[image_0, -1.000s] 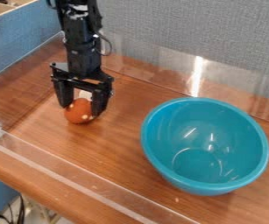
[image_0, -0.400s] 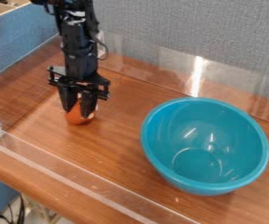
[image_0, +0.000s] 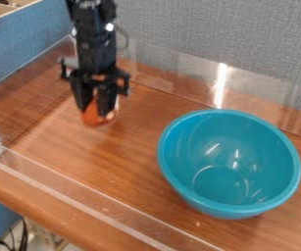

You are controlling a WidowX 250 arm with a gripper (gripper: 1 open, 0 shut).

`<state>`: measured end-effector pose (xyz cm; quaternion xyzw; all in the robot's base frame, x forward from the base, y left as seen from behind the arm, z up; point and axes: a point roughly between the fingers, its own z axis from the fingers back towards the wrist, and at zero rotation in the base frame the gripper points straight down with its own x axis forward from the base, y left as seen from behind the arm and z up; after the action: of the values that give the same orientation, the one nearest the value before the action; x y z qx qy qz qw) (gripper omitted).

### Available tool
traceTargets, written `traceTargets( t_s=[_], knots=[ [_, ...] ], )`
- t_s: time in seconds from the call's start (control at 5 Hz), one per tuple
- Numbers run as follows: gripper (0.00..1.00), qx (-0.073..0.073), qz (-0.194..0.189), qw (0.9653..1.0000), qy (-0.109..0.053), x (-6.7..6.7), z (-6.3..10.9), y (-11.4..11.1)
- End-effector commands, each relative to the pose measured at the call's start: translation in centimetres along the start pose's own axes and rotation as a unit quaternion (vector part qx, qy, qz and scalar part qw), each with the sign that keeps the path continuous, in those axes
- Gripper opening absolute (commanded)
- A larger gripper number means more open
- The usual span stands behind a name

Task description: Put the mushroom in the blue bowl

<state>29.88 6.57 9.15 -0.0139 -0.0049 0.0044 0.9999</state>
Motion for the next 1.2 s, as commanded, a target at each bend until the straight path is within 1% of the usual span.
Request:
traceTargets(
  t_s=[0.0,0.2,0.4,0.6,0.8,1.0],
  knots=[
    [0.0,0.005,-0.043,0.9972,-0.061,1.2,5.5,-2.7],
    [0.0,-0.002,-0.095,0.9919,-0.084,1.5,8.5,-6.1],
    [0.0,-0.013,-0.17,0.9811,-0.092,1.8,9.8,-11.1],
    [0.0,-0.021,-0.227,0.9707,-0.074,1.7,8.1,-16.1],
    [0.0,-0.025,-0.267,0.9621,-0.051,0.4,6.1,-19.5],
    [0.0,-0.028,-0.276,0.9602,-0.03,-0.9,4.1,-19.8]
  ],
)
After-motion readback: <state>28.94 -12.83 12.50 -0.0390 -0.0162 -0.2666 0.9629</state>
